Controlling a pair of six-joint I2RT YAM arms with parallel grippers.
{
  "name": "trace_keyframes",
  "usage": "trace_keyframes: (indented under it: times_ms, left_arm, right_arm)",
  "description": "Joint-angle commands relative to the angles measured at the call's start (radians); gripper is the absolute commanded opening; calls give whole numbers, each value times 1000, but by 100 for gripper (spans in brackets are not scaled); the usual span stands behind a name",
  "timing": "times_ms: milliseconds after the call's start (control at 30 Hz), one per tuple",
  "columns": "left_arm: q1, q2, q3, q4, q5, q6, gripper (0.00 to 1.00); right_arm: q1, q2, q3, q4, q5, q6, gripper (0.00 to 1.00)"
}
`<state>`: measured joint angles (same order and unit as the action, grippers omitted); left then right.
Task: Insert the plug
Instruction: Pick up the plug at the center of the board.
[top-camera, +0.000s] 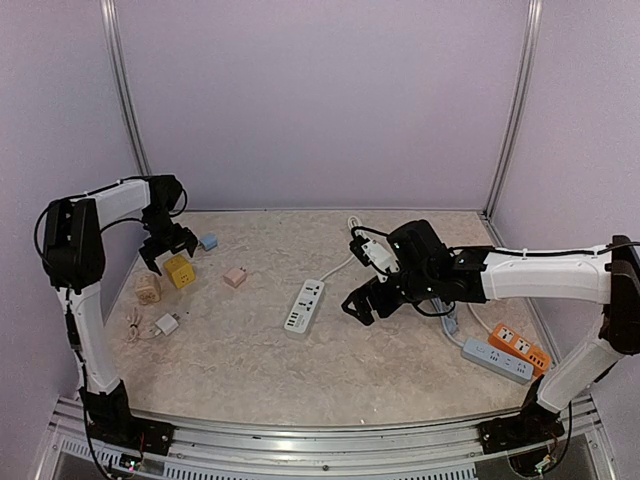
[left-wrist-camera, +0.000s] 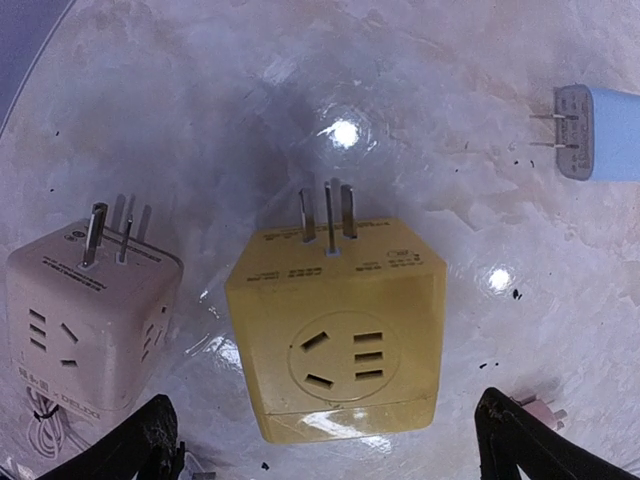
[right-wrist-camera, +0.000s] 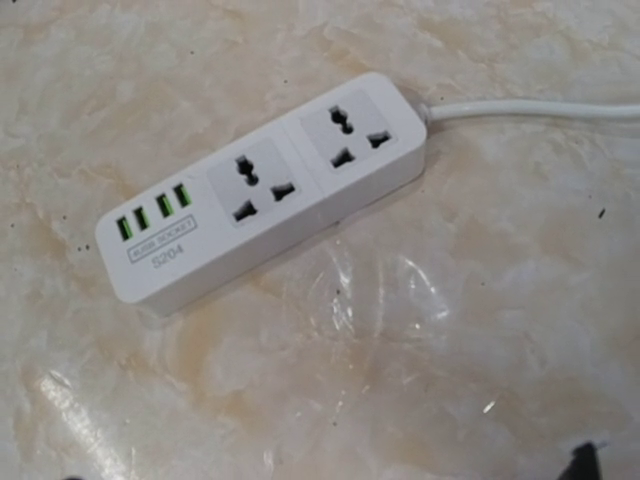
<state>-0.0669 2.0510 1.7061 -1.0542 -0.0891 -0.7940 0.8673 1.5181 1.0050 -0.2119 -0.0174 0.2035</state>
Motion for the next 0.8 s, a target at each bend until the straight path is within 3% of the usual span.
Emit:
trace_keyframes:
  times_ms: [0,633,767]
  left_arm:
    - [11,30,12,-30,-28,-12,97]
    - [39,109,11,45,33,43,88]
    - [36,111,-6,78,49,76,76]
  right_arm:
    - [-9,-17,11,-7,10,1,100]
    - [-8,-8,7,0,-17,31,100]
    - [-9,-1,10,0,-25,38,100]
